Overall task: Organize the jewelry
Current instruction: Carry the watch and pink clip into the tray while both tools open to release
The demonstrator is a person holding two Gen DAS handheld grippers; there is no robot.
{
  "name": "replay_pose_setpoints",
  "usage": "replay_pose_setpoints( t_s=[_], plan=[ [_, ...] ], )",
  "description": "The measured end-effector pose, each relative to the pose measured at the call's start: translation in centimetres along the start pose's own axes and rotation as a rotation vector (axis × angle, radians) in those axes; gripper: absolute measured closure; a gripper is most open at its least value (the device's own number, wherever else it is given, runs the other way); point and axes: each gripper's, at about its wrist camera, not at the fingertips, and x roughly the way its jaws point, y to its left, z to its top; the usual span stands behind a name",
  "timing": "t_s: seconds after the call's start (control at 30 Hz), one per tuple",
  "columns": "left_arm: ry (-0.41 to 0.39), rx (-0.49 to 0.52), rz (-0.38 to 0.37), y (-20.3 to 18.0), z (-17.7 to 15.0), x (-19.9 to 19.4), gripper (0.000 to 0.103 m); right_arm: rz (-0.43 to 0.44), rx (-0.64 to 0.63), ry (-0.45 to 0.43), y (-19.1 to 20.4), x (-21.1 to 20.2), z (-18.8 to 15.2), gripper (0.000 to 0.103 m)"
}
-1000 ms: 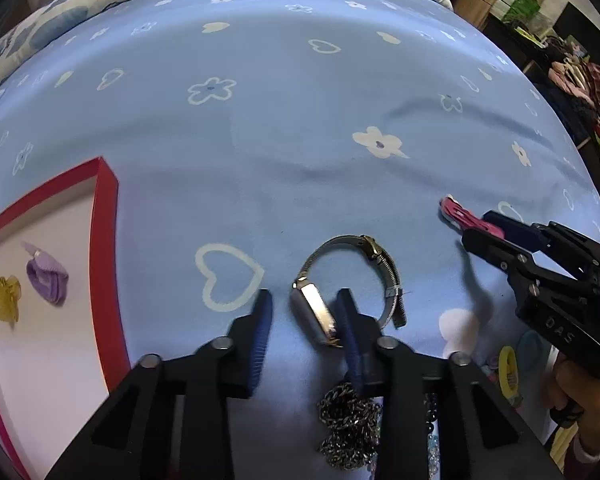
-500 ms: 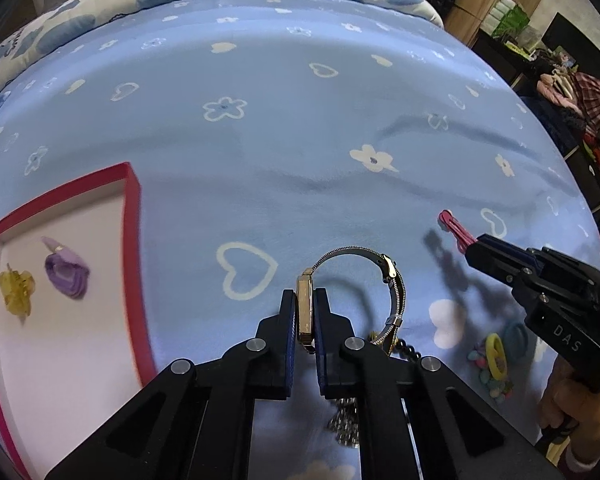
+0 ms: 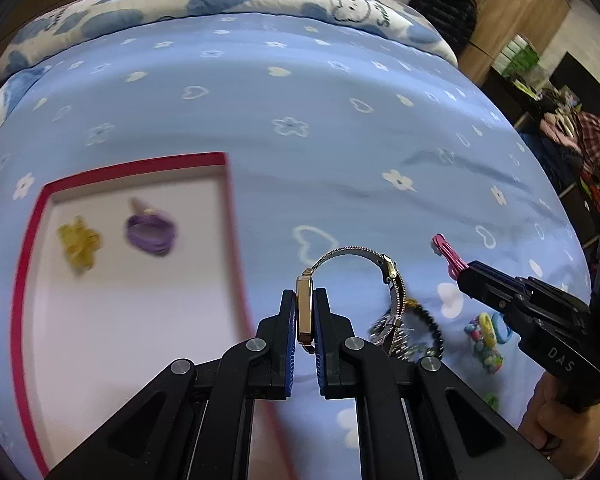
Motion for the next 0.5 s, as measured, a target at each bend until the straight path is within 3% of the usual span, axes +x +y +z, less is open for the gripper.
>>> replay_pose_setpoints(
  t_s=[0.5],
  plan=[
    [-0.06,-0.097,0.09,7.3,-3.3,-6.4,0.096,0.117,-0.104,0.021,9.5,3.1,0.8,0.087]
  ],
)
